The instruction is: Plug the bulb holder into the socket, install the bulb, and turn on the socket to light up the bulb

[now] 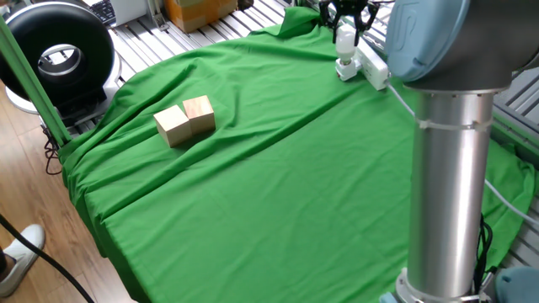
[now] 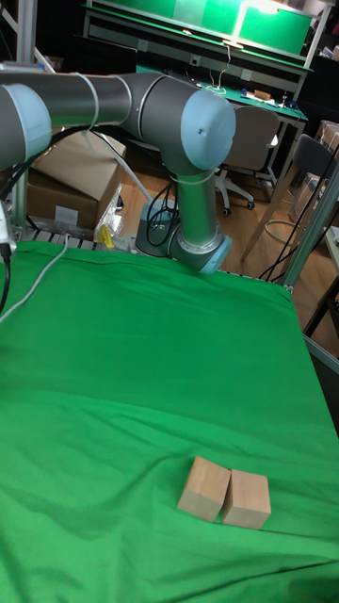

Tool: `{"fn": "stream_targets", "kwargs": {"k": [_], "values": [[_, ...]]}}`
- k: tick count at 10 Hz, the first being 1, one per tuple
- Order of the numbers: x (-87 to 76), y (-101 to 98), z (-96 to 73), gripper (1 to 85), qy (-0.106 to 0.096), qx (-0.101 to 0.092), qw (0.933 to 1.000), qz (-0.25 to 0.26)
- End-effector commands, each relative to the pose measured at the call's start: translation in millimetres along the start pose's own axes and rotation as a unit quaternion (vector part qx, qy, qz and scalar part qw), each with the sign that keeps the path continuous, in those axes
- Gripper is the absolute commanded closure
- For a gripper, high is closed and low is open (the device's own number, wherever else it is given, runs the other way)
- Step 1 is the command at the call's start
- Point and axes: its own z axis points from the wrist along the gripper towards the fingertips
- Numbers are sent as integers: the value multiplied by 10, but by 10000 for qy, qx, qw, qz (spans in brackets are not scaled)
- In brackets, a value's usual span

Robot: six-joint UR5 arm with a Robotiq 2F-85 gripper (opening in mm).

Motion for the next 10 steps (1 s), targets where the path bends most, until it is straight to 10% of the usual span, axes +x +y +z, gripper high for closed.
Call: {"fn": "stream_targets", "kwargs": {"k": [1, 10], "values": [[-50, 16, -8, 847, 31, -146, 9997, 193], [-42, -5, -11, 847, 617, 6, 9916, 1140]]}}
